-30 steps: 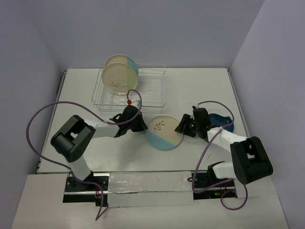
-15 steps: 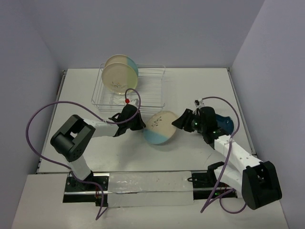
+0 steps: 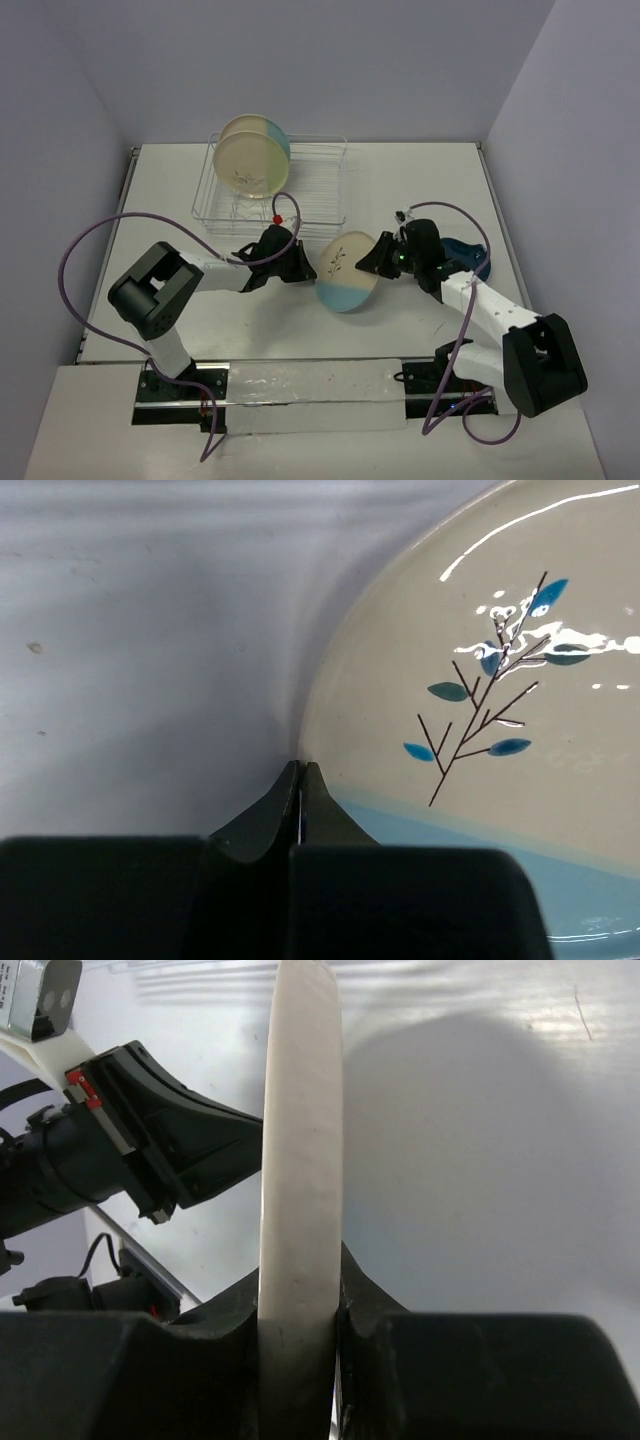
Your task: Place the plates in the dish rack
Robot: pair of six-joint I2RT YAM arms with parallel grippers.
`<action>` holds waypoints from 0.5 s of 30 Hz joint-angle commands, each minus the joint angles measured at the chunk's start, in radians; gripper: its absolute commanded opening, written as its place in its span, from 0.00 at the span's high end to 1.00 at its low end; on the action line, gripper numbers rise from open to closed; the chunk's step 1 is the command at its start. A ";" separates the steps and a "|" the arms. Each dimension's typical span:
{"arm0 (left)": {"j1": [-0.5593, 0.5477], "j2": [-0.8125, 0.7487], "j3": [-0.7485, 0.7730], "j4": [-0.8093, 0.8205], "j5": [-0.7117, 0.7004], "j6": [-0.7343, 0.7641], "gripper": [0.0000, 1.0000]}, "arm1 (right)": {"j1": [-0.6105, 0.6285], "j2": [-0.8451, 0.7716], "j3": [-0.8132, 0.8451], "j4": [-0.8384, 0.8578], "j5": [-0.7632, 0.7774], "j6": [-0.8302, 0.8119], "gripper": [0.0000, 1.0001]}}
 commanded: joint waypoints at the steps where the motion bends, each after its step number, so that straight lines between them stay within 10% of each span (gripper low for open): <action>1: -0.030 -0.038 -0.013 -0.020 0.086 -0.002 1.00 | 0.030 -0.092 0.088 -0.080 0.073 -0.041 0.87; 5: -0.031 -0.110 0.001 -0.067 0.043 0.009 0.95 | 0.030 -0.155 0.115 -0.168 0.198 -0.080 1.00; 8: -0.031 -0.177 0.031 -0.130 -0.053 0.025 0.58 | 0.030 -0.196 0.163 -0.228 0.287 -0.130 1.00; 15: -0.029 -0.377 0.082 -0.196 -0.224 0.069 0.09 | 0.030 -0.333 0.276 -0.296 0.532 -0.220 1.00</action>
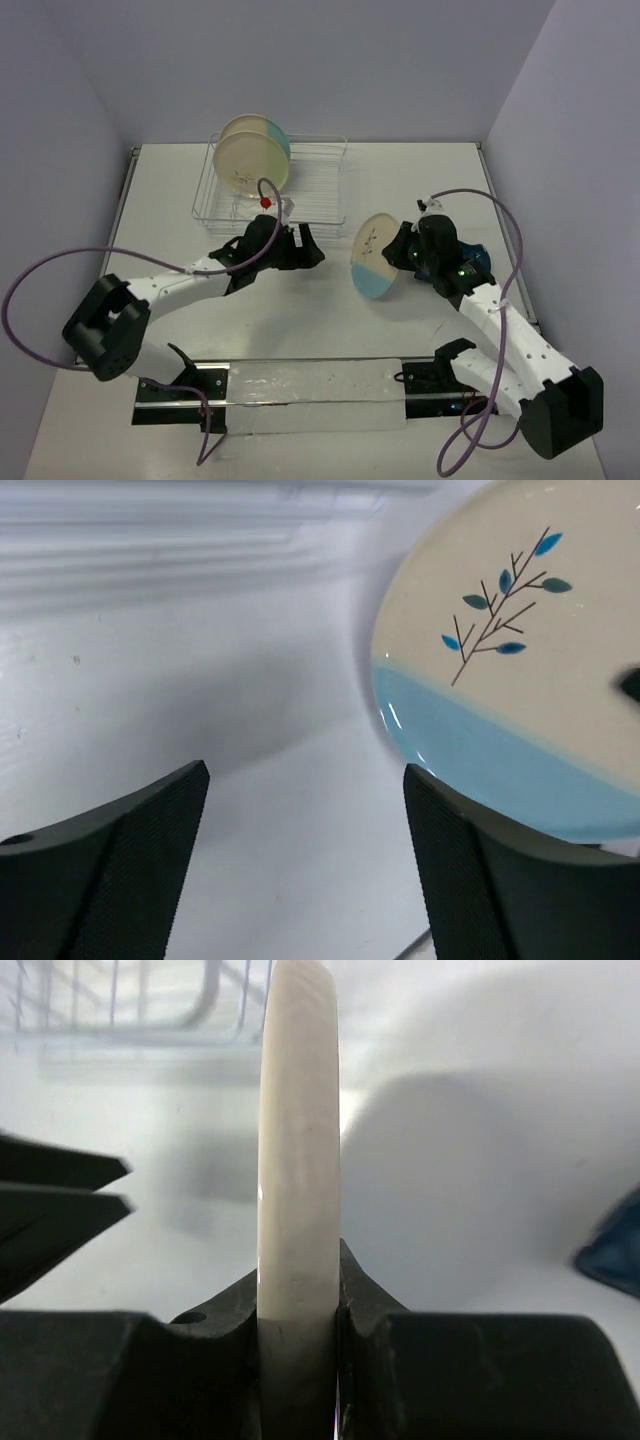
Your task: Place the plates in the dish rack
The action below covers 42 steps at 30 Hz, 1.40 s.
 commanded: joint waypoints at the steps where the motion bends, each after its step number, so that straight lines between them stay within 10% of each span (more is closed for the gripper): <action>1: -0.001 -0.152 0.070 -0.035 -0.129 0.045 0.06 | -0.004 -0.130 0.165 0.052 0.210 -0.076 1.00; 11: 0.161 -0.292 0.089 -0.094 -0.181 0.069 0.00 | 0.010 -0.073 0.507 0.061 0.169 -0.349 1.00; 19: 0.386 -0.396 0.050 -0.126 -0.092 0.056 0.01 | 0.051 0.330 0.926 0.127 -0.350 -0.965 1.00; 29: 0.491 -0.460 0.019 -0.207 -0.186 -0.008 0.01 | 0.129 0.713 1.302 0.078 -0.761 -1.346 1.00; 42: 0.531 -0.485 -0.028 -0.171 -0.220 -0.005 0.01 | 0.224 1.139 1.676 0.114 -0.721 -1.332 1.00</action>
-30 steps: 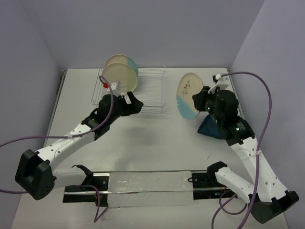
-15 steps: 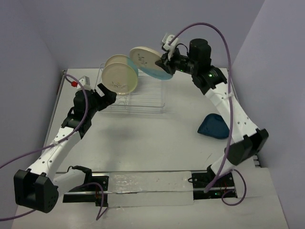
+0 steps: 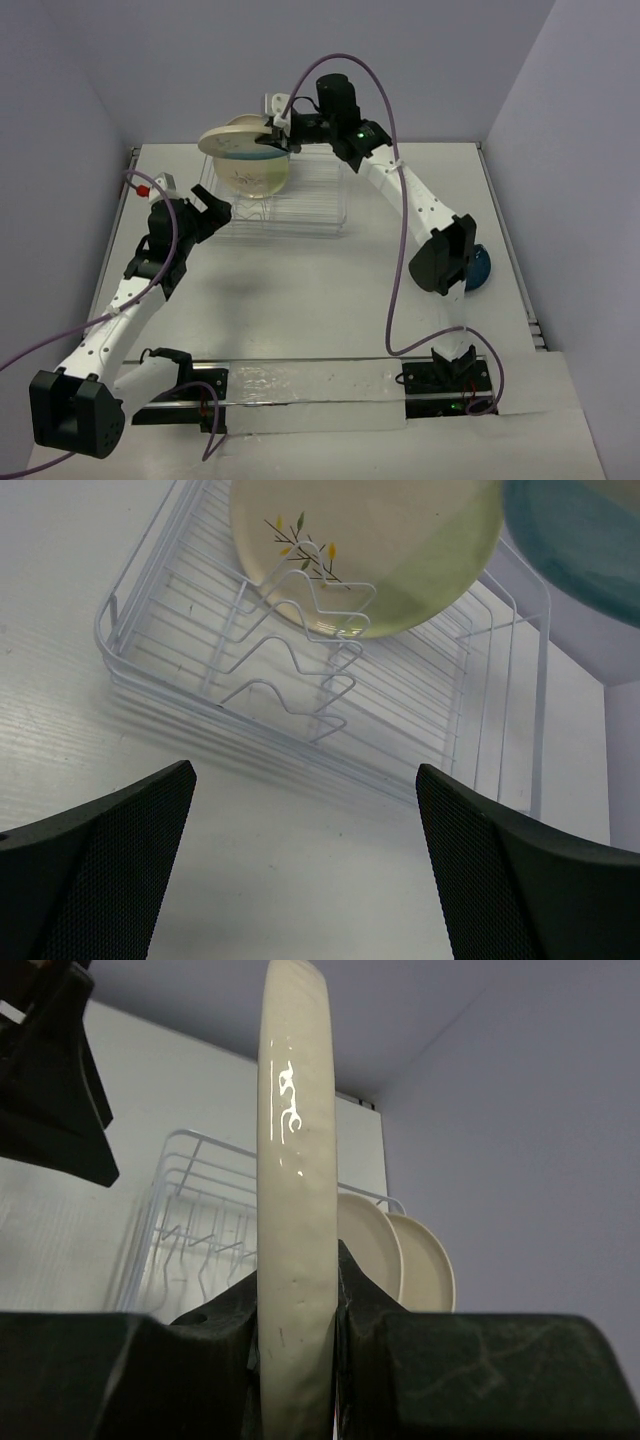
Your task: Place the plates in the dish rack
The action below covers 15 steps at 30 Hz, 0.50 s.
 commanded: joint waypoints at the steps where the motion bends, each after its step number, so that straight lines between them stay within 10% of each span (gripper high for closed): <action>1: 0.014 -0.010 0.006 0.034 -0.015 -0.005 0.01 | 0.028 0.034 0.103 0.166 0.046 -0.020 1.00; 15: 0.022 0.007 0.015 0.030 -0.032 -0.011 0.01 | 0.033 0.206 0.110 0.405 0.092 0.189 1.00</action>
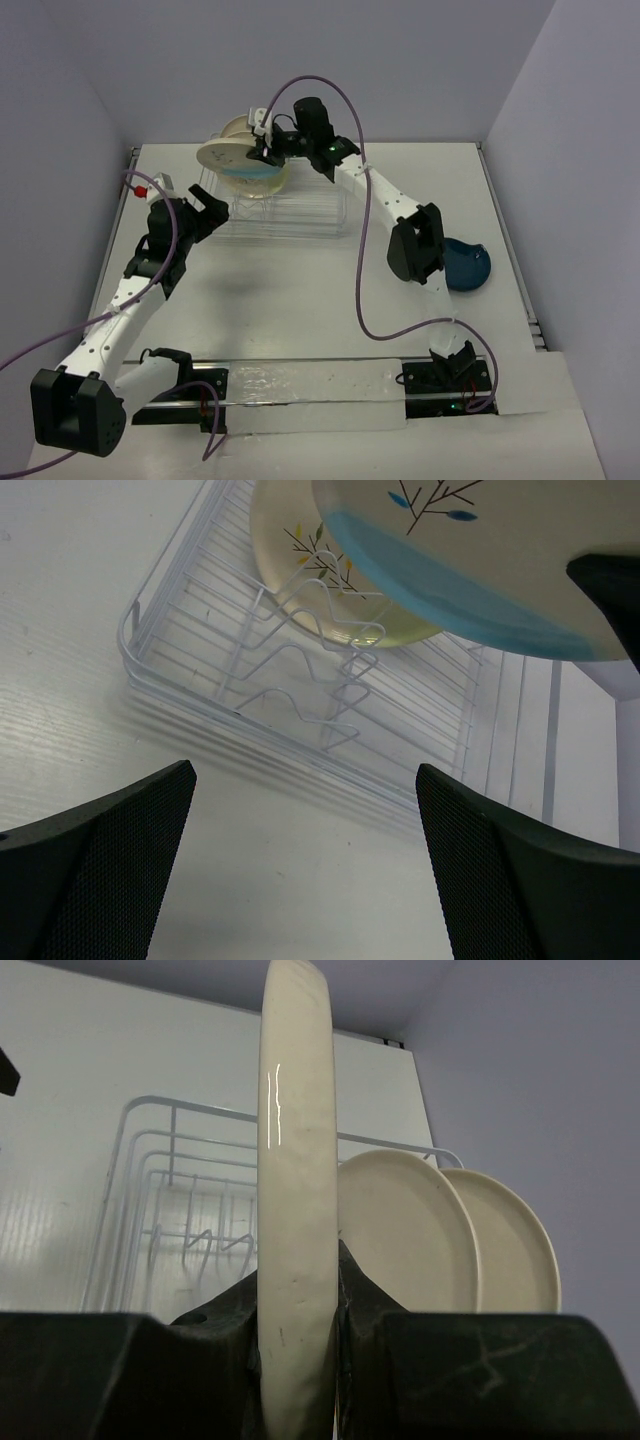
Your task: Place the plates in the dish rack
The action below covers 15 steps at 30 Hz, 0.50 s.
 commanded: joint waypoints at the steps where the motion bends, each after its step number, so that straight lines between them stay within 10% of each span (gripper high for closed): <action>1: 0.009 -0.002 0.019 0.030 -0.009 -0.006 0.01 | 0.001 -0.015 0.082 0.255 -0.002 0.052 1.00; 15: 0.009 0.010 0.031 0.026 0.014 0.004 0.01 | -0.001 0.035 0.075 0.265 -0.027 0.092 1.00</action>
